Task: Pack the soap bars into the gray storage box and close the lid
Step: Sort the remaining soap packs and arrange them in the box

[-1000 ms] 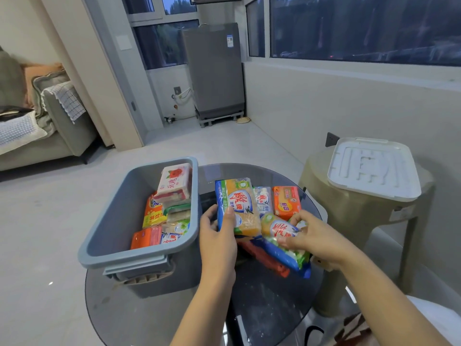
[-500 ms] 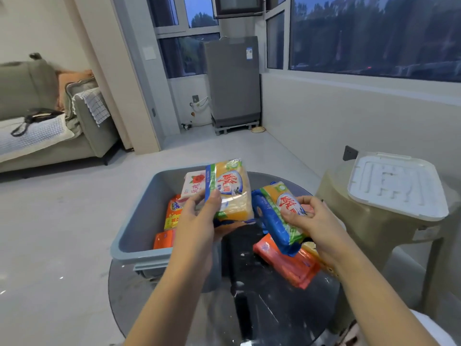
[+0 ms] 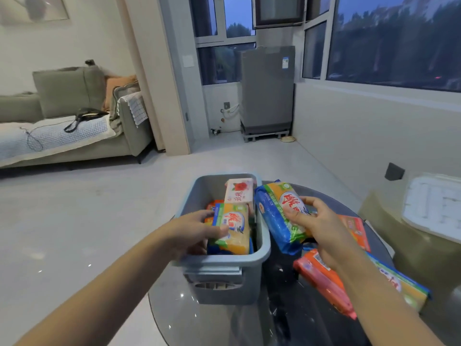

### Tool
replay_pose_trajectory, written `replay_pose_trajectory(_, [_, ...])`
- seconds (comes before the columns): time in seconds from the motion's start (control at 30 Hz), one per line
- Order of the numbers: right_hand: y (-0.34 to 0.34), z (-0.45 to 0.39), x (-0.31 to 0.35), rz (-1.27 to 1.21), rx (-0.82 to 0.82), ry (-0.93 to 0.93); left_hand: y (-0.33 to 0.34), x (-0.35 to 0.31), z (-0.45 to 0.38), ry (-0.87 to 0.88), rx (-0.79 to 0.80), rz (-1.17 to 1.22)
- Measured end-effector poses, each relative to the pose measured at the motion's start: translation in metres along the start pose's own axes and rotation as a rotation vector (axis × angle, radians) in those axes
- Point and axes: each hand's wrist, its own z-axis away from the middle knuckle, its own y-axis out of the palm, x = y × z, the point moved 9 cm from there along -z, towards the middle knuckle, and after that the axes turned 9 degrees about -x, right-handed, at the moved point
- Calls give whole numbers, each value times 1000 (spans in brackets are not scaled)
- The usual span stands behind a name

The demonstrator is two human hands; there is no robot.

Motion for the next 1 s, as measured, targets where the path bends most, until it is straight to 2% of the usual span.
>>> replay_pose_trajectory(0.17, [13,-7,10,47,13,-13,16,13,-14,-114,105,-197])
replay_pose_trajectory(0.27, [24,-13,16,74,32,-15,18,13,-23,-88,104,-296])
replay_pose_trajectory(0.4, [42,-16,18,120,79,-7,12,9,-30,36,45,-609])
replay_pose_trajectory(0.63, [56,-12,10,92,71,-31,19,6,-36,79,63,-600])
replay_pose_trajectory(0.77, [51,-8,6,53,40,-10,17,12,-36,76,37,-536])
replay_pose_trajectory(0.83, [47,-5,3,6,29,13,5,2,-38,154,-115,-430])
replay_pose_trajectory(0.9, [45,-2,2,-42,21,24,-12,-19,-32,285,-307,-208])
replay_pose_trajectory(0.93, [44,-1,3,-59,18,24,-15,-27,-28,314,-302,-47])
replay_pose_trajectory(1.0, [45,3,5,-88,19,17,-4,-40,-20,316,-131,199])
